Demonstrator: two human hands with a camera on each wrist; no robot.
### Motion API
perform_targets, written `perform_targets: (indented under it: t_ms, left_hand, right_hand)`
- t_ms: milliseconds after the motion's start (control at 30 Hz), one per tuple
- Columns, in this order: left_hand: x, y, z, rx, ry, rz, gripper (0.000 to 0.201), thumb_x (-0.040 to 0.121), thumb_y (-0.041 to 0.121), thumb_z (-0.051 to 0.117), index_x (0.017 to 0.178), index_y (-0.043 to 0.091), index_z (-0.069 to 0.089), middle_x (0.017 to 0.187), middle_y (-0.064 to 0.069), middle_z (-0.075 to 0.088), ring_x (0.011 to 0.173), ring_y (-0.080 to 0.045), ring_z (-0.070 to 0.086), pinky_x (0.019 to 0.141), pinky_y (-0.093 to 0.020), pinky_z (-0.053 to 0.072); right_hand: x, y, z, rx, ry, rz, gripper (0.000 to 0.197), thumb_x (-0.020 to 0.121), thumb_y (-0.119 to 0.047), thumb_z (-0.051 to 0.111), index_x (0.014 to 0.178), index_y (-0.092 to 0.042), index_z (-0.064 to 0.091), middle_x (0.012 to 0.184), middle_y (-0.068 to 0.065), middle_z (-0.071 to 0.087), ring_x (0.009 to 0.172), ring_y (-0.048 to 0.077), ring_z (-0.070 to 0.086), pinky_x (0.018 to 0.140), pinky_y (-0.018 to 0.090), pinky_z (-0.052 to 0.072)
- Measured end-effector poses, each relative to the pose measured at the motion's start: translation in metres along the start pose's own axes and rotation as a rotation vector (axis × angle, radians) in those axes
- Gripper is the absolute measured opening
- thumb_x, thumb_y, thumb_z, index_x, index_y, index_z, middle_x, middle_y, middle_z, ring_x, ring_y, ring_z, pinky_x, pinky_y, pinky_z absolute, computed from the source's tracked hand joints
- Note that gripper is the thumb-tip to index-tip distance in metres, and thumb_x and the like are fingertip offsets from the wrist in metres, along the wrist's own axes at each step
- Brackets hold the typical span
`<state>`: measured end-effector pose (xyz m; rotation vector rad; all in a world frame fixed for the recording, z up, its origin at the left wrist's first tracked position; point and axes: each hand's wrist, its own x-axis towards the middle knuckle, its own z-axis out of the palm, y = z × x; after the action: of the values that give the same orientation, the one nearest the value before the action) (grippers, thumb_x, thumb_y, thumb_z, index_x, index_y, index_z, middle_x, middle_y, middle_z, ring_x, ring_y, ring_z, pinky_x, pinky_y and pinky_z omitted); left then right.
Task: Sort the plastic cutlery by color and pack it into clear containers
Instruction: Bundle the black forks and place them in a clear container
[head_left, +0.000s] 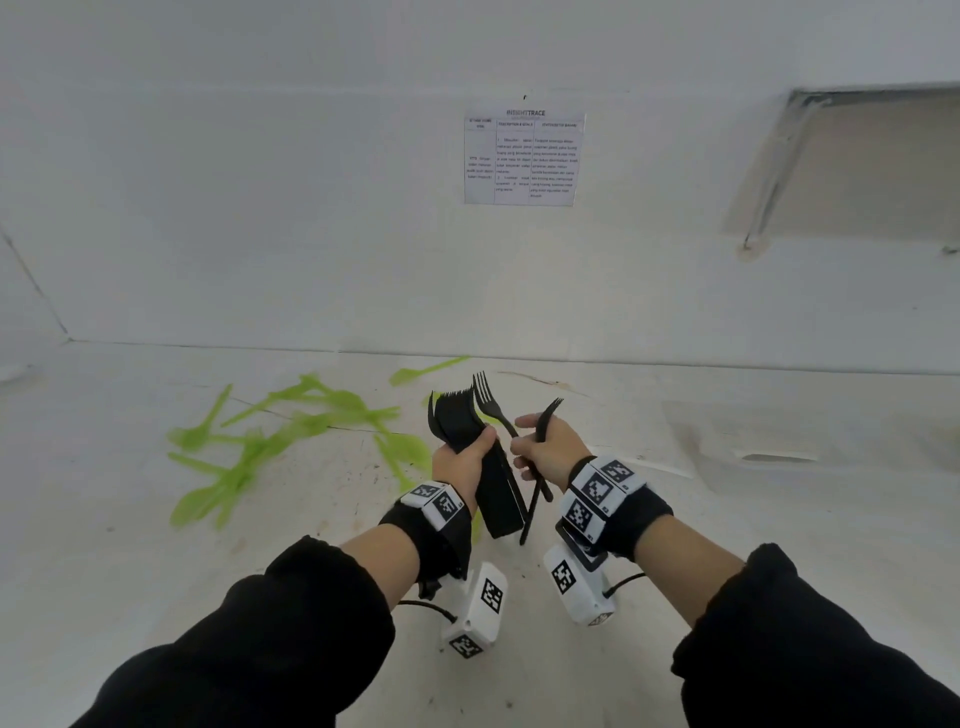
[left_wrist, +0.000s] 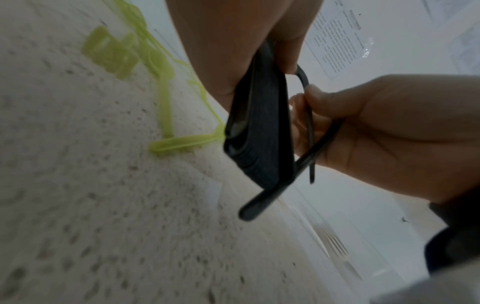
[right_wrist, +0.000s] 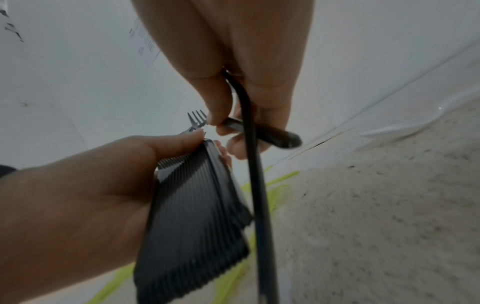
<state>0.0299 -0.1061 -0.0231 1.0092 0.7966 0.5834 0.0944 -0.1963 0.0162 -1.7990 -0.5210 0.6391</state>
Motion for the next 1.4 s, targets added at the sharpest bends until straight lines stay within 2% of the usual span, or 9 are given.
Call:
perform_targets:
  t_ms: [133, 267, 500, 633, 733, 800, 1067, 1200, 1400]
  left_hand:
    - [0.006, 0.008, -0.001, 0.016, -0.015, 0.011, 0.008, 0.081, 0.010, 0.070, 0.084, 0.004, 0.064, 0.080, -0.013, 0.065, 0.075, -0.027, 0.061, 0.079, -0.038, 0.052]
    - [0.007, 0.010, -0.004, 0.008, -0.057, 0.005, 0.022, 0.079, 0.006, 0.072, 0.097, -0.005, 0.066, 0.094, -0.021, 0.067, 0.086, -0.031, 0.064, 0.084, -0.042, 0.053]
    - [0.013, 0.013, -0.014, 0.040, -0.076, -0.014, 0.011, 0.078, 0.001, 0.072, 0.074, 0.007, 0.063, 0.065, -0.008, 0.066, 0.062, -0.023, 0.064, 0.069, -0.034, 0.051]
    - [0.010, 0.011, -0.015, 0.046, -0.130, -0.075, 0.010, 0.079, 0.002, 0.070, 0.074, 0.007, 0.063, 0.053, -0.003, 0.066, 0.058, -0.022, 0.063, 0.067, -0.033, 0.052]
    - [0.006, 0.007, -0.015, 0.066, -0.169, -0.094, 0.005, 0.080, 0.004, 0.070, 0.081, 0.005, 0.065, 0.067, -0.010, 0.068, 0.063, -0.023, 0.065, 0.069, -0.034, 0.052]
    - [0.005, 0.004, -0.016, 0.059, -0.160, -0.105, 0.013, 0.081, 0.007, 0.069, 0.093, 0.002, 0.066, 0.087, -0.017, 0.068, 0.078, -0.029, 0.066, 0.076, -0.037, 0.052]
    - [0.009, 0.001, -0.011, 0.027, -0.141, -0.131, 0.029, 0.084, 0.008, 0.066, 0.111, -0.003, 0.064, 0.107, -0.023, 0.067, 0.099, -0.035, 0.064, 0.085, -0.042, 0.052]
    - [0.008, -0.005, -0.003, 0.020, -0.161, -0.154, 0.032, 0.083, 0.008, 0.066, 0.112, -0.005, 0.061, 0.106, -0.025, 0.066, 0.094, -0.036, 0.065, 0.079, -0.040, 0.053]
    - [-0.004, -0.015, 0.030, 0.043, -0.227, -0.140, 0.034, 0.092, 0.017, 0.057, 0.116, -0.007, 0.057, 0.106, -0.026, 0.062, 0.085, -0.032, 0.062, 0.080, -0.040, 0.051]
  right_hand:
    - [0.006, -0.001, 0.005, -0.160, 0.024, 0.000, 0.020, 0.093, -0.005, 0.048, 0.108, 0.000, 0.059, 0.076, 0.003, 0.058, 0.069, 0.017, 0.057, 0.068, 0.030, 0.053]
    - [0.005, -0.005, 0.011, -0.442, 0.042, -0.062, 0.023, 0.092, -0.013, 0.052, 0.110, -0.004, 0.063, 0.101, 0.010, 0.064, 0.103, 0.026, 0.060, 0.093, 0.033, 0.046]
    - [0.004, -0.017, 0.012, -0.265, 0.067, 0.065, 0.031, 0.098, -0.025, 0.039, 0.120, -0.006, 0.052, 0.095, 0.010, 0.057, 0.064, 0.015, 0.051, 0.055, 0.025, 0.045]
    - [0.012, -0.022, 0.008, -0.189, 0.089, 0.131, 0.042, 0.092, -0.009, 0.046, 0.128, -0.012, 0.024, 0.083, 0.008, 0.041, 0.057, 0.017, 0.040, 0.049, 0.027, 0.038]
    - [0.017, -0.023, 0.015, -0.211, 0.082, 0.149, 0.044, 0.091, 0.003, 0.039, 0.133, -0.006, 0.030, 0.104, 0.012, 0.042, 0.066, 0.021, 0.046, 0.050, 0.028, 0.045]
    - [0.017, -0.019, 0.021, -0.282, 0.052, 0.081, 0.038, 0.091, 0.002, 0.040, 0.128, 0.000, 0.047, 0.101, 0.012, 0.053, 0.076, 0.025, 0.055, 0.067, 0.039, 0.056]
    - [-0.002, 0.003, 0.030, -0.289, 0.142, -0.066, 0.035, 0.093, -0.004, 0.044, 0.123, -0.011, 0.061, 0.116, 0.011, 0.065, 0.104, 0.021, 0.059, 0.101, 0.034, 0.044]
    - [-0.009, 0.007, 0.016, -0.217, 0.233, -0.052, 0.034, 0.087, 0.000, 0.052, 0.118, -0.011, 0.064, 0.110, 0.007, 0.067, 0.091, 0.012, 0.056, 0.090, 0.020, 0.043]
    - [-0.013, 0.011, -0.015, -0.195, 0.211, 0.010, 0.029, 0.085, 0.000, 0.052, 0.110, -0.008, 0.066, 0.112, 0.011, 0.067, 0.109, 0.024, 0.061, 0.099, 0.033, 0.047]
